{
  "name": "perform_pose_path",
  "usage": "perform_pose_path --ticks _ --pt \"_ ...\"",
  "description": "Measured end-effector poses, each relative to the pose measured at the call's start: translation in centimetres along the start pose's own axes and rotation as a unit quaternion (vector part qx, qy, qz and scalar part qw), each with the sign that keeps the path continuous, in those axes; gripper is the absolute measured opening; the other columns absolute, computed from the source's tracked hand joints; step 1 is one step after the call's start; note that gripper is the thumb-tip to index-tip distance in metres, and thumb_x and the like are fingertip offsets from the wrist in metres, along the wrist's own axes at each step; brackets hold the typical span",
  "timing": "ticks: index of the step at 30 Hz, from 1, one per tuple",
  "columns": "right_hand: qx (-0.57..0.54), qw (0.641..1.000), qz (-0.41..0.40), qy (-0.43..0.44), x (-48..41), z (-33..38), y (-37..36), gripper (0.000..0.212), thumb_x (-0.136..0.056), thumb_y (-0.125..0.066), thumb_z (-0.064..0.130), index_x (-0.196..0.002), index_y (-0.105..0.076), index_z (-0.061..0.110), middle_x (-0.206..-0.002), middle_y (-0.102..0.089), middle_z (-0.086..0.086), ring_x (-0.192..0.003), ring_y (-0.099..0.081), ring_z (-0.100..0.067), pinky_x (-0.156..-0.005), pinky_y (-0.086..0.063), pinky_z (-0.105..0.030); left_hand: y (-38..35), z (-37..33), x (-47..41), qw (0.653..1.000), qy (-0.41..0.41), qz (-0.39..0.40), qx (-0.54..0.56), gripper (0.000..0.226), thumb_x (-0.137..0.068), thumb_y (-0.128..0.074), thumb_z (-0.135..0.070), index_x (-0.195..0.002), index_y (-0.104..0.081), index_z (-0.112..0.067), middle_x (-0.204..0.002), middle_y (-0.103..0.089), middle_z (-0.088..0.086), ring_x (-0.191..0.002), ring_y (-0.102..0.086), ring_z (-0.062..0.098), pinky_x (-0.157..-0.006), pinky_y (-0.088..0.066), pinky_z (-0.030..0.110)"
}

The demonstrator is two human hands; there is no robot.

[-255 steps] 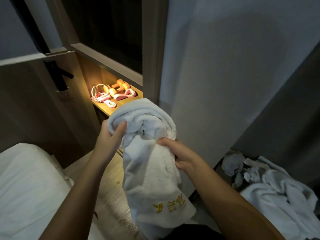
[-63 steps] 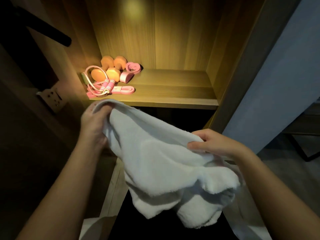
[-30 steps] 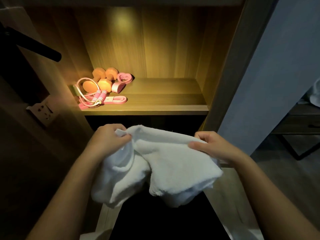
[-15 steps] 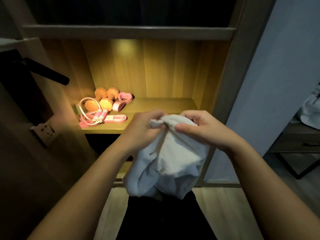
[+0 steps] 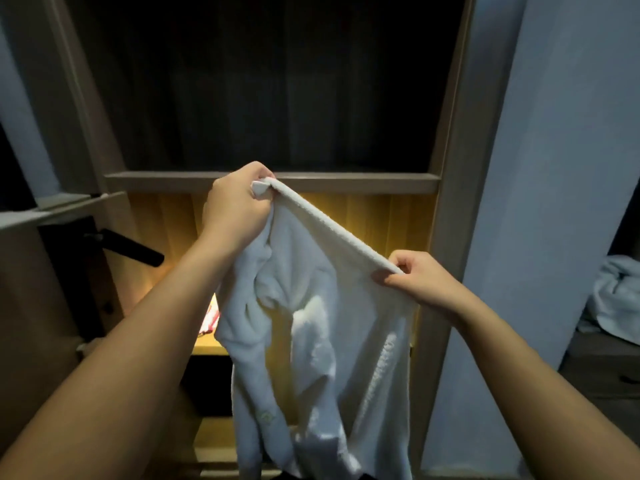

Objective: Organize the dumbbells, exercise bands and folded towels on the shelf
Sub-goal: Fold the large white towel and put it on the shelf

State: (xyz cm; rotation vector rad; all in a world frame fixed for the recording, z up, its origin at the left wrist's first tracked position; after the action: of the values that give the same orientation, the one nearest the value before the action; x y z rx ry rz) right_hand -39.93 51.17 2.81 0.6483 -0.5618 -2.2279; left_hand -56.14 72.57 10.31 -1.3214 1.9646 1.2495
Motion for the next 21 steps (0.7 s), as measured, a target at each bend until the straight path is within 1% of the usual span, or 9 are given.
perform_pose_path --ticks 2,4,6,8,12,14,17,19,21 --pt "-0.013 0.998 -0.054 0.034 -0.9 2.7 1.5 0.025 -0.086 -0.070 0.023 -0.076 -0.056 0.005 -0.075 -0.058 -0.009 -0.071 -0.056 -0.019 -0.062 -0.046 -0.031 1.3 -0.8 -1.6 1.000 0.001 -0.029 -0.005 0.008 -0.095 -0.056 -0.021 -0.095 -0.064 -0.021 -0.086 -0.064 0.000 -0.084 -0.060 0.020 -0.066 -0.051 0.033" --pt "-0.030 0.990 -0.114 0.075 -1.8 5.8 3.1 0.021 -0.086 -0.069 0.016 -0.074 -0.053 0.009 -0.070 -0.053 -0.004 -0.067 -0.050 -0.016 -0.059 -0.040 -0.028 2.9 -2.0 -3.3 0.998 0.004 -0.055 -0.005 0.008 -0.093 -0.056 -0.022 -0.092 -0.064 -0.019 -0.084 -0.064 0.001 -0.082 -0.060 0.021 -0.064 -0.048 0.032" --pt "-0.038 0.980 -0.154 0.118 -2.5 9.0 4.6 0.023 -0.086 -0.067 0.013 -0.071 -0.050 0.012 -0.066 -0.051 -0.002 -0.064 -0.048 -0.013 -0.056 -0.038 -0.026 4.7 -3.2 -4.8 0.997 0.009 -0.077 -0.010 0.008 -0.091 -0.059 -0.024 -0.091 -0.064 -0.018 -0.083 -0.064 0.001 -0.081 -0.060 0.021 -0.063 -0.045 0.030" --pt "-0.037 0.971 -0.173 0.158 -2.7 12.0 5.9 0.025 -0.086 -0.067 0.014 -0.069 -0.049 0.014 -0.065 -0.051 0.000 -0.060 -0.048 -0.010 -0.053 -0.039 -0.023 6.8 -4.5 -6.1 0.995 -0.002 -0.103 -0.006 0.007 -0.090 -0.061 -0.026 -0.090 -0.063 -0.019 -0.082 -0.065 0.001 -0.080 -0.061 0.021 -0.063 -0.046 0.031" --pt "-0.055 0.948 -0.197 0.243 -2.0 17.7 8.6 0.028 -0.088 -0.068 0.016 -0.067 -0.051 0.019 -0.064 -0.052 0.004 -0.050 -0.047 0.004 -0.047 -0.039 -0.012 11.3 -8.0 -7.5 0.987 -0.066 -0.147 0.024 0.009 -0.092 -0.063 -0.024 -0.094 -0.063 -0.016 -0.083 -0.064 0.003 -0.080 -0.062 0.018 -0.061 -0.046 0.028" --pt "-0.052 0.939 -0.202 0.272 -1.2 20.3 9.8 0.026 -0.089 -0.069 0.020 -0.068 -0.053 0.020 -0.066 -0.054 0.004 -0.055 -0.051 0.001 -0.049 -0.041 -0.013 13.2 -10.1 -7.7 0.981 -0.094 -0.168 0.027 0.011 -0.093 -0.062 -0.024 -0.095 -0.063 -0.014 -0.082 -0.063 0.002 -0.077 -0.060 0.013 -0.058 -0.043 0.025" --pt "-0.045 0.934 -0.189 0.300 -0.2 23.1 10.9 0.022 -0.089 -0.069 0.022 -0.073 -0.055 0.016 -0.072 -0.058 0.000 -0.063 -0.057 -0.008 -0.055 -0.048 -0.021 14.8 -12.6 -7.6 0.976 -0.108 -0.187 0.013 0.010 -0.092 -0.063 -0.026 -0.091 -0.063 -0.016 -0.075 -0.060 -0.005 -0.071 -0.057 0.004 -0.053 -0.037 0.018" --pt "-0.043 0.933 -0.177 0.310 0.7 24.1 10.8 0.022 -0.089 -0.068 0.020 -0.073 -0.055 0.016 -0.072 -0.058 -0.001 -0.063 -0.057 -0.009 -0.056 -0.049 -0.021 15.2 -13.2 -7.0 0.978 -0.108 -0.176 0.008 0.009 -0.091 -0.064 -0.025 -0.091 -0.065 -0.016 -0.074 -0.061 -0.005 -0.070 -0.058 0.004 -0.053 -0.037 0.018" --pt "-0.043 0.937 -0.156 0.309 1.6 24.2 10.1 0.021 -0.089 -0.068 0.019 -0.073 -0.055 0.015 -0.071 -0.058 0.000 -0.060 -0.057 -0.005 -0.055 -0.047 -0.019 15.0 -13.0 -5.9 0.985 -0.103 -0.137 0.013 0.008 -0.091 -0.065 -0.024 -0.092 -0.066 -0.016 -0.076 -0.064 -0.003 -0.074 -0.061 0.010 -0.056 -0.040 0.023"
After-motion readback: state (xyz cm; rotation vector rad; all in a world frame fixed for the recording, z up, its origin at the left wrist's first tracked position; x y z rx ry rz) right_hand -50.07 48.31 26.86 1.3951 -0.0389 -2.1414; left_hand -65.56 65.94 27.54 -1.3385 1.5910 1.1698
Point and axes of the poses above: each hand's wrist, its own x-axis away from the middle knuckle, its own y-axis out of the back of the hand, z = x × y, the point moved 1 cm from there along -x, towards the middle knuckle
